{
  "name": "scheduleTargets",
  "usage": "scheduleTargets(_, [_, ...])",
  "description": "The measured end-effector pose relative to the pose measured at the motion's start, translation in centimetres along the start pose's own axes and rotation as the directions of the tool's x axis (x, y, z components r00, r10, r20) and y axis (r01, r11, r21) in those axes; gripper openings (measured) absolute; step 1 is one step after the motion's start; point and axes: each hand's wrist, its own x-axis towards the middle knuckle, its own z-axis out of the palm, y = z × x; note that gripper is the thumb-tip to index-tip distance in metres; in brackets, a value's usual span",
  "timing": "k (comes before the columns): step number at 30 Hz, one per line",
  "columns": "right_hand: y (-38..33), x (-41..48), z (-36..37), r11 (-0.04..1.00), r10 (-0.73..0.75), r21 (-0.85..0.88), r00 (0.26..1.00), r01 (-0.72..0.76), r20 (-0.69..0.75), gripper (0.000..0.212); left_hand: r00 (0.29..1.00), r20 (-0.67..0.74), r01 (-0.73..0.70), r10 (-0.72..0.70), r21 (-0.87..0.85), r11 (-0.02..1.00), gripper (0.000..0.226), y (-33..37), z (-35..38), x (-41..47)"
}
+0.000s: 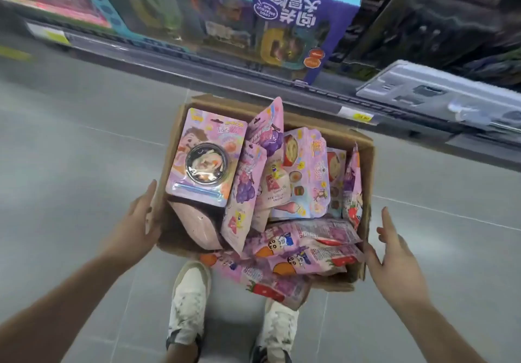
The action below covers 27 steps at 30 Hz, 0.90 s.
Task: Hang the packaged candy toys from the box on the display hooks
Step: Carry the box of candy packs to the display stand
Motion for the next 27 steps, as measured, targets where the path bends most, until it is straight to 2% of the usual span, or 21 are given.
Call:
scheduleTargets(2, [0.0,0.7,0.8,1.0,0.008,0.013,0.999,-0.008,0.031,0.083,0.999,0.01,-0.042,0.043,-0.051,0.998,0.097,-0.8,0.3,0.4])
scheduleTargets(6, [1.1,1.7,2.5,0.994,0.027,0.104,0.998,-0.034,0.062,0.082,0.995,0.021,-0.101,0.102,-0.025,0.995,0.106,-1.3,1.4,1.0])
scheduleTargets(13, [2.8,3.1,3.4,0.953,0.0,0.298,0.987,-0.048,0.159,0.084,0.989,-0.042,-0.14,0.141,0.029,0.99,0.118,-1.2,3.1,2.1])
scheduleTargets(17, [3.4,2.7,4.1,0.909,0.027,0.411,0.994,-0.069,0.108,0.065,0.99,-0.083,-0.108,0.114,0.069,0.992,0.116,-2.1,4.0,2.6])
scheduleTargets(20, [4.1,1.4,4.3,0.873,0.07,0.48,0.996,-0.091,0.061,0.053,0.993,-0.061,-0.101,0.105,0.069,0.993,0.113,-2.0,3.9,2.7])
scheduleTargets(27, [4.3,1.1,4.8,0.933,0.026,0.352,0.992,-0.068,0.123,0.07,0.99,-0.121,-0.061,0.07,0.081,0.995,0.11,-1.5,4.4,2.5])
